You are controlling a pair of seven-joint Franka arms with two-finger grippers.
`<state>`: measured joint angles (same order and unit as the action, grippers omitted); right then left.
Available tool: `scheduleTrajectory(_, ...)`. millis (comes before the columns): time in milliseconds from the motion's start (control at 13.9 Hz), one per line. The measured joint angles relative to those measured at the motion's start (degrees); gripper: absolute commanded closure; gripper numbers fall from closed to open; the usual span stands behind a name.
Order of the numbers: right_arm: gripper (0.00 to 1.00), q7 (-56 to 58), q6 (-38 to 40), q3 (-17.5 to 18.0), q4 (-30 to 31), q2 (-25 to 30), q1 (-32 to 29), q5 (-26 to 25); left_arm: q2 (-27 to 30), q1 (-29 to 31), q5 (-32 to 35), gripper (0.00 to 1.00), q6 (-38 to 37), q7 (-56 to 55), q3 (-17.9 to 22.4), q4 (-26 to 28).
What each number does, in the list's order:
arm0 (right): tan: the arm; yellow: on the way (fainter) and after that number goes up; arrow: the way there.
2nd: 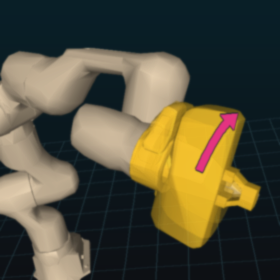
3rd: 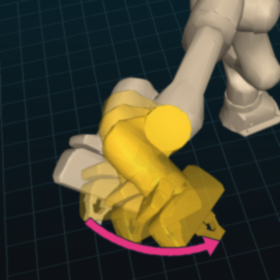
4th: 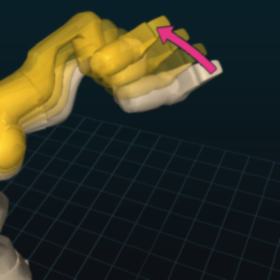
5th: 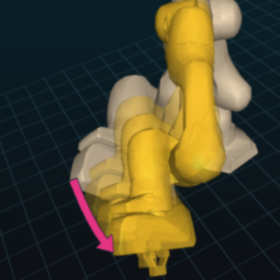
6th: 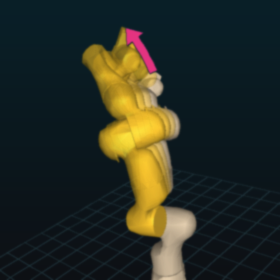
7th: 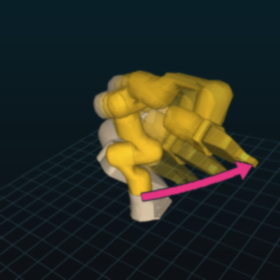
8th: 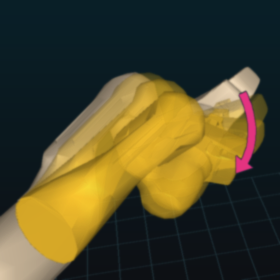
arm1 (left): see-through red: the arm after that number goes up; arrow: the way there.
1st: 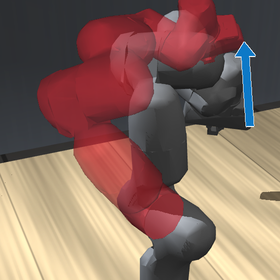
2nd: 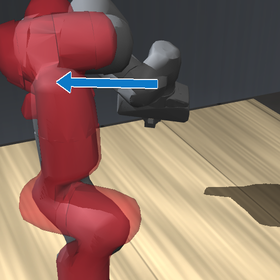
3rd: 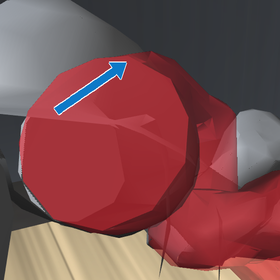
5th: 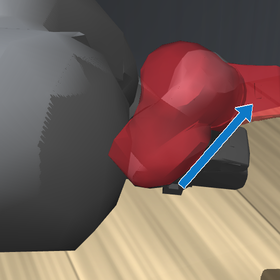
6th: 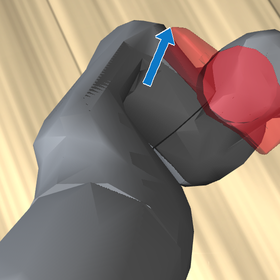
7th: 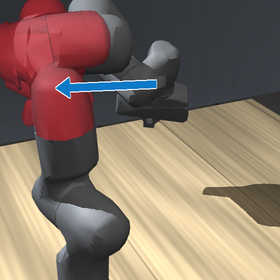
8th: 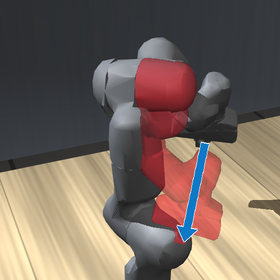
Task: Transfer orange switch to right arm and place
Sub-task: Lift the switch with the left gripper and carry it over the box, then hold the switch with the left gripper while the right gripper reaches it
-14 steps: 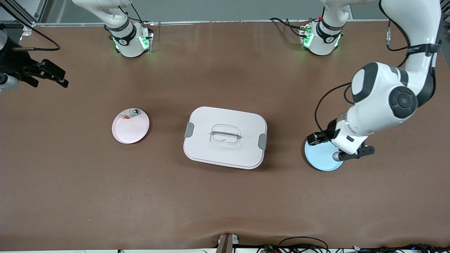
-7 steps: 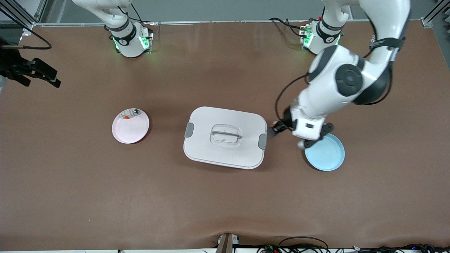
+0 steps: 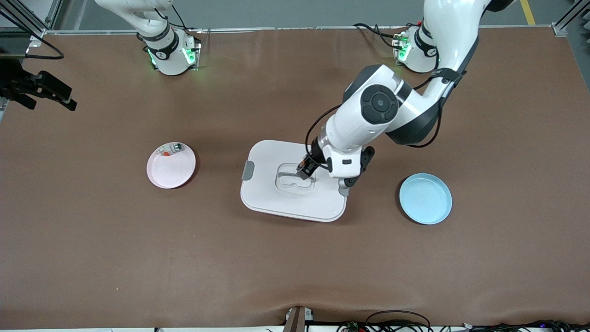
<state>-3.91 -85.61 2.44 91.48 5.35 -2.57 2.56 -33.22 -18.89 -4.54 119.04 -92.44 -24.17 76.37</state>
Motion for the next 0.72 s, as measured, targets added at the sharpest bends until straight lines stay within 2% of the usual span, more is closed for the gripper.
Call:
scheduleTrajectory(144, 0.00, -0.5, 0.4, 0.0, 0.3, -0.2, 0.0, 2.7, -0.3, -1.5, 0.0, 1.00, 2.0, -4.4, 0.1, -0.8)
scheduleTrajectory(359, 0.00, -5.5, -0.5, 0.0, 2.5, -0.2, 0.0, 10.8, -0.3, -3.9, 0.0, 1.00, 2.4, -9.2, 0.1, -2.3)
scheduleTrajectory(574, 0.00, -7.1, -5.1, 0.3, 6.4, -0.2, 0.0, 20.5, -0.3, -5.7, 0.0, 1.00, 2.4, -15.5, 0.1, -3.0)
scheduleTrajectory(718, 0.00, -7.1, -11.0, 1.0, 10.2, 0.5, 0.4, 26.5, -0.3, -5.9, 0.0, 1.00, 2.4, -18.4, 0.1, -3.2)
